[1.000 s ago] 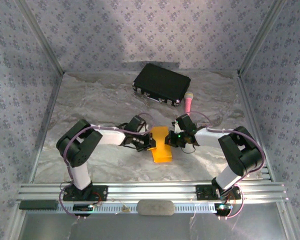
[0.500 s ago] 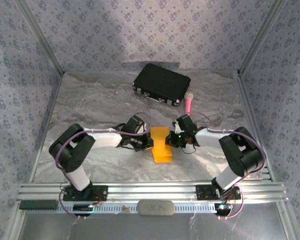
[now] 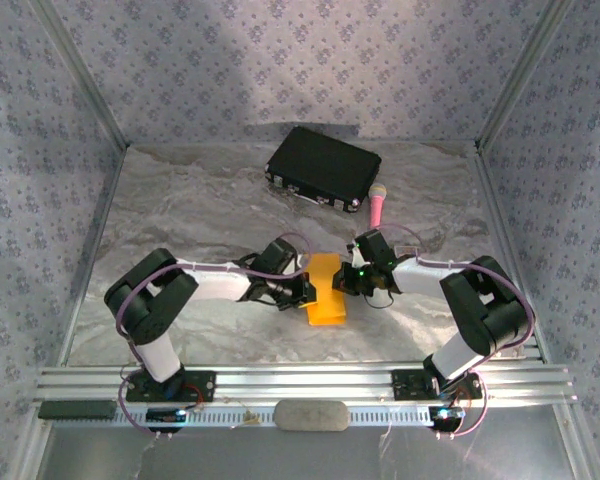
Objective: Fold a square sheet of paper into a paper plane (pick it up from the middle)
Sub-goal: First fold the square sheet of paper in half at the center of the table.
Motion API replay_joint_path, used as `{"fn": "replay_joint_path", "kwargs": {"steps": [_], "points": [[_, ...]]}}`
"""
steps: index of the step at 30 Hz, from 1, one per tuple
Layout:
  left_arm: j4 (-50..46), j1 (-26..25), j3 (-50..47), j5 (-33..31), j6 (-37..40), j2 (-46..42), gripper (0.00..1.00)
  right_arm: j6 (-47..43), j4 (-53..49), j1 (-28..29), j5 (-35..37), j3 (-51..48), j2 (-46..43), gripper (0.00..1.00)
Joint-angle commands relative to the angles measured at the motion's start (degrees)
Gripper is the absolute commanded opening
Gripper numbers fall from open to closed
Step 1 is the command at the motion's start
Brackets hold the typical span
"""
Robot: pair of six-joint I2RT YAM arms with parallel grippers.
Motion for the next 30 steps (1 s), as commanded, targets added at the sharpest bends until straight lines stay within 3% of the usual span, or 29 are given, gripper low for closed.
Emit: {"fn": "replay_joint_path", "kwargs": {"steps": [1,9,17,30], "points": [[0.6,0.0,-2.4,-0.3,1.0,0.9,0.00,0.1,-6.4,-0.5,4.2,-2.4,1.0,0.00],[-2.1,-0.1,-6.0,-2.8,5.2,0.0,0.00,0.2,-6.2,-0.5,4.2,-2.3,1.2,0.00],[-3.6,-1.2,-0.9,-1.1,2.2,-5.1,0.00,0.4,-6.4,-0.6,4.4,-2.3,1.1,0.00],[2.5,-3.0,-4.3,1.5,1.2,0.7,0.00,0.4,-6.3,-0.5,4.4,-2.6,1.3,0.00]]}}
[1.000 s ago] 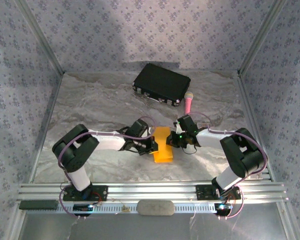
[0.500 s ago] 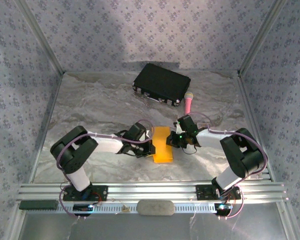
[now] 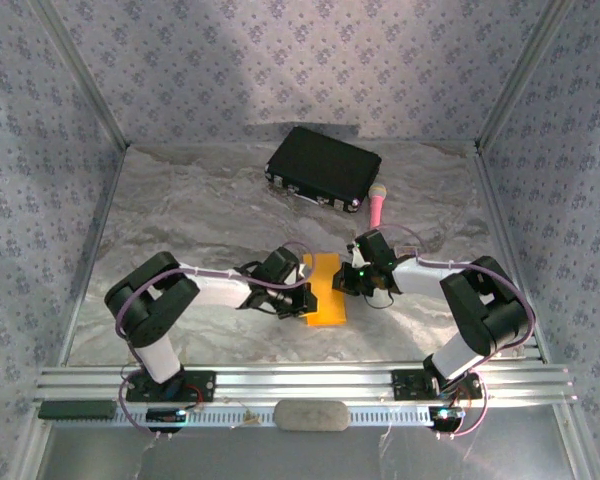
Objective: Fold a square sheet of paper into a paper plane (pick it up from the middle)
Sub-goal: First fold the square sheet of paper in half at the center of the table.
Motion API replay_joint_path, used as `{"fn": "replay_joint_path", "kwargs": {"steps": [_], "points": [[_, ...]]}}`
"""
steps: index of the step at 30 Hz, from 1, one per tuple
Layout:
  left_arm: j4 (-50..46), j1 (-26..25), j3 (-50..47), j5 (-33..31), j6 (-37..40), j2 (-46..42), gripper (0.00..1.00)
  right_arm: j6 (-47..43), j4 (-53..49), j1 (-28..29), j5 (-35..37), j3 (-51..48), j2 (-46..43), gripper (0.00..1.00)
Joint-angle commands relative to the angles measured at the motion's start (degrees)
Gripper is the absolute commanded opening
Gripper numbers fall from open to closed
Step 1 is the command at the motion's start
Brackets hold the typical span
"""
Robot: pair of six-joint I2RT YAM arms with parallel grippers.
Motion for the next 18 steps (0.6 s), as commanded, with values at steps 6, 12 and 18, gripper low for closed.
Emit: {"fn": "replay_joint_path", "kwargs": {"steps": [6,12,18], "points": [[-2.1,-0.8,-5.5,0.2,2.6,0.0,0.00,0.5,-6.2,-0.6,4.4,-2.5,1.5,0.00],[-6.2,-2.6,-7.4,-1.6,6.4,-3.8,0.00,0.4,-6.1,-0.8,4.4,-2.5,1.7,0.00],[-6.5,-5.0,-8.6,-3.7,6.9,-6.0,0.00,0.3,-5.9,-0.9,4.1,-2.5,2.0,0.00]]}}
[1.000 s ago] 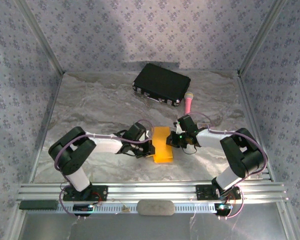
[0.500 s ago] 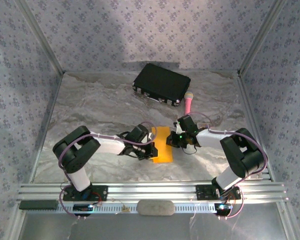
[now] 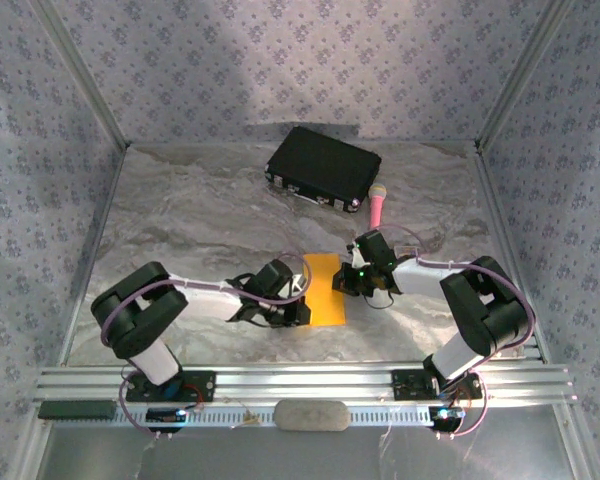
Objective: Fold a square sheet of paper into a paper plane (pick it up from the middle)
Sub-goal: First fold the square sheet of paper in half at the center of the table.
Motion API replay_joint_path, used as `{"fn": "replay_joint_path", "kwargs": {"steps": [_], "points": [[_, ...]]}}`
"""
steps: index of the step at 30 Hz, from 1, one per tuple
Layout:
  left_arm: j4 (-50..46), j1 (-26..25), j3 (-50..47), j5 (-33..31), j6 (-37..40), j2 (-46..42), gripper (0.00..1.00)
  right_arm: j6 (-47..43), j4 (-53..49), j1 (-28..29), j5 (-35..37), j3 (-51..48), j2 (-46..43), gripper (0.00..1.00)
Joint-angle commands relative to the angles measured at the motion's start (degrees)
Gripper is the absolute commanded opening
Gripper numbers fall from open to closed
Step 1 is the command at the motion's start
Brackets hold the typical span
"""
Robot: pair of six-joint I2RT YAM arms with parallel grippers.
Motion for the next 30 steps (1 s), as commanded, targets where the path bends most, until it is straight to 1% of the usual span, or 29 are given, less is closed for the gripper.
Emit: {"fn": "replay_joint_path", "kwargs": {"steps": [1,5,14,17,19,22,25,30], "points": [[-8.7,-2.4,-1.6,-1.4,2.0,-0.5,0.00,0.4,-6.1,-0.9,4.5,-2.4,1.9,0.00],[-11.9,-3.8,-1.0,-4.2,2.6,-1.2,0.00,0.3,-5.9,-0.9,4.4,-2.4,1.7,0.00],[-14.1,-3.9,0.5,-6.3,3.7,-8.1,0.00,0.2,-5.7,-0.9,4.0,-2.3,1.9,0.00],[-13.0,-3.8,1.8,-6.7,3.4,-10.2,0.00,0.2,-5.9,-0.8,4.0,-2.3,1.8,0.00],[-10.2,-3.5,2.1,-6.4,2.1,-10.6,0.00,0.1,-6.0,-0.8,3.9,-2.1,1.8,0.00],[-6.3,-0.8,2.9,-4.8,0.6,-8.8,0.00,0.1,-6.1,-0.8,4.0,-2.0,1.9,0.00],[-1.3,2.6,4.3,-0.9,-1.3,-5.2,0.00,0.1,-6.2,-0.8,3.8,-1.9,2.0,0.00],[-0.5,4.7,9.3,0.8,-0.2,1.1,0.00,0.3,-6.0,-0.7,3.8,-1.9,2.0,0.00]]}}
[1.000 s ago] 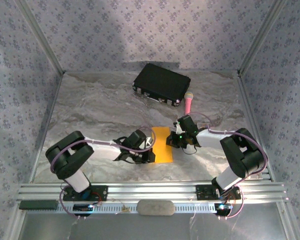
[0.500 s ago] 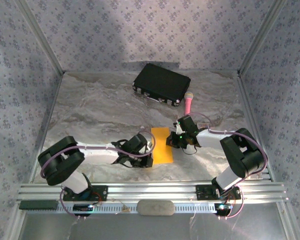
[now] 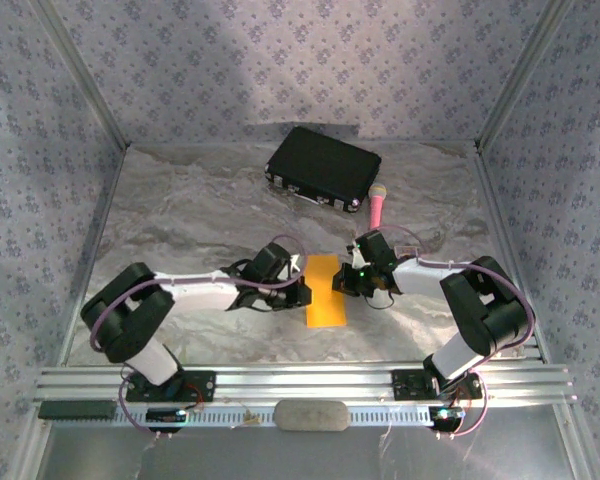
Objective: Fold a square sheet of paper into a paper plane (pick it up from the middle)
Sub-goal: First fold the square sheet of paper in half at the center of the table.
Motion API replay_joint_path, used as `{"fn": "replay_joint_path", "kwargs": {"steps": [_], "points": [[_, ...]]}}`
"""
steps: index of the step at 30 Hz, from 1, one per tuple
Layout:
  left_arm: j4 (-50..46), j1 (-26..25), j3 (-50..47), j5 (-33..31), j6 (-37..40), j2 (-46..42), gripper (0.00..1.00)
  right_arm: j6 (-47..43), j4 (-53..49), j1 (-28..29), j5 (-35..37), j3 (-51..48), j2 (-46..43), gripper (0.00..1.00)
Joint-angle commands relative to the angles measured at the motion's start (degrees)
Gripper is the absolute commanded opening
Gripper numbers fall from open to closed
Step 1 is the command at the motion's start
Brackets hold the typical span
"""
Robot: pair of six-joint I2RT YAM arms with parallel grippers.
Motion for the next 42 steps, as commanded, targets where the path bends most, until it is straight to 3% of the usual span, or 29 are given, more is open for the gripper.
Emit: {"fn": "replay_joint_path", "kwargs": {"steps": [1,13,19,25,36,42], "points": [[2.5,0.9,4.0,3.3,0.1,4.0,0.00,0.4,-5.9,-0.5,4.7,-1.7,2.0,0.00],[8.6,2.6,-5.0,4.3,-2.4,7.9,0.00,0.5,-5.9,-0.1,4.9,-1.8,2.1,0.00],[-0.2,3.0,1.6,3.3,-0.5,4.4,0.00,0.4,-6.3,0.0,4.8,-1.5,2.1,0.00],[-6.6,4.1,7.9,3.4,2.2,6.7,0.00,0.2,-6.5,0.1,4.8,-1.2,2.1,0.00],[-0.9,5.6,4.3,4.8,1.1,12.1,0.00,0.1,-6.5,0.1,4.7,-1.5,1.8,0.00],[-1.6,5.9,4.1,4.4,0.8,10.0,0.00,0.0,-7.0,0.1,4.7,-1.2,1.7,0.00]]}}
